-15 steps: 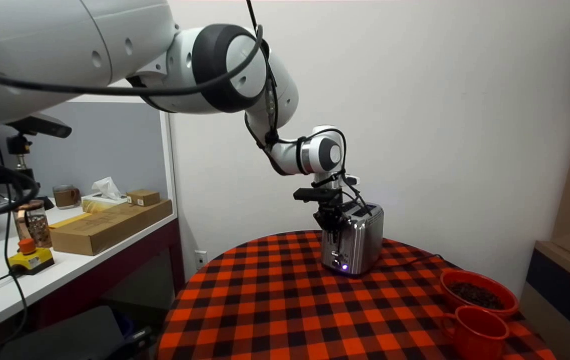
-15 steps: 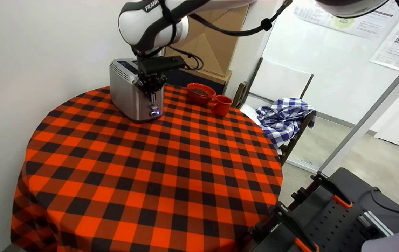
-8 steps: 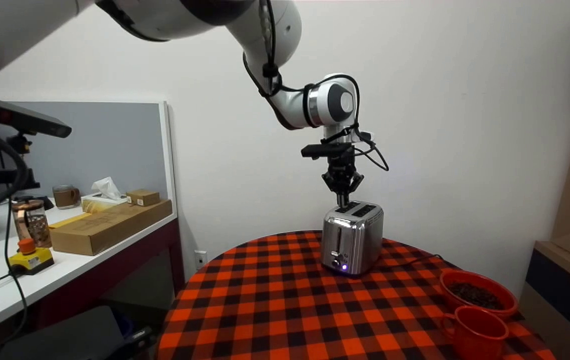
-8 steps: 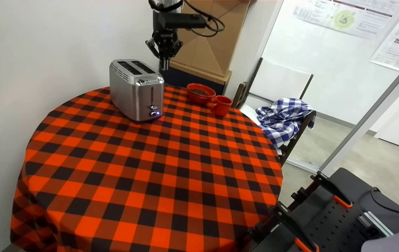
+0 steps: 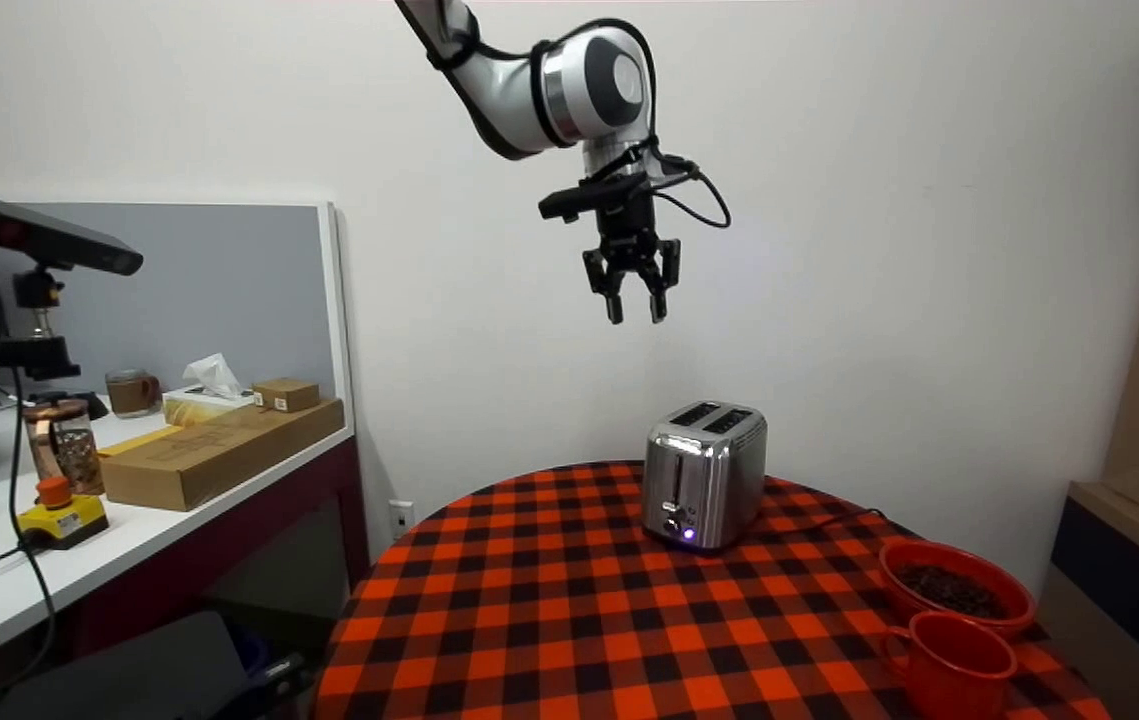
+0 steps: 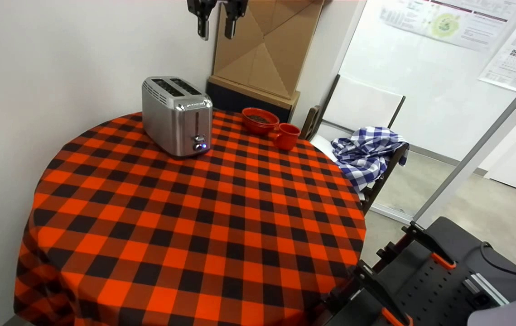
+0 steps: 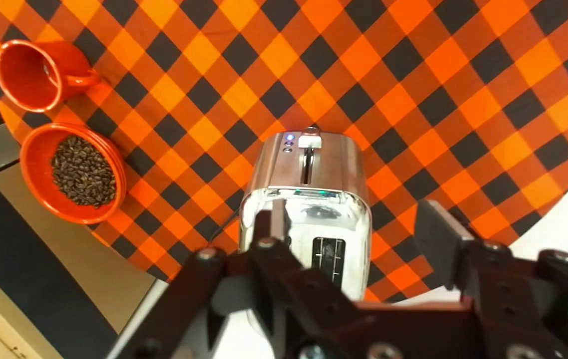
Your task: Push down the button on the toaster.
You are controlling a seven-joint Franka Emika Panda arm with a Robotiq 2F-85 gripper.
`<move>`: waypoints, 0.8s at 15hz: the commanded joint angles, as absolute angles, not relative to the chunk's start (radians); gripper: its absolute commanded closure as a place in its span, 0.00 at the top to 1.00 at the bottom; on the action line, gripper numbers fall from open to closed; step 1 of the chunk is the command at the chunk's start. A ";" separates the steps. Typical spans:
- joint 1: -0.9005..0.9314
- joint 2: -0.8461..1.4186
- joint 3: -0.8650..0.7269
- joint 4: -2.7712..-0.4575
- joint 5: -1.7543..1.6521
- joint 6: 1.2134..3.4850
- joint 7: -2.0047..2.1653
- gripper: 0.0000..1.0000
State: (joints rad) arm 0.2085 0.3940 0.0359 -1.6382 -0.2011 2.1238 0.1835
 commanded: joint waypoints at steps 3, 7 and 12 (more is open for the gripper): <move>0.248 0.069 0.084 -1.985 -0.223 2.110 0.328 1.00; 0.235 -0.124 0.132 -2.174 -0.244 2.050 0.494 1.00; 0.200 -0.123 0.172 -2.156 -0.226 1.991 0.481 1.00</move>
State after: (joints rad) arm 0.2278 -0.1229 0.1447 -2.1581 -0.2306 1.9937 0.4842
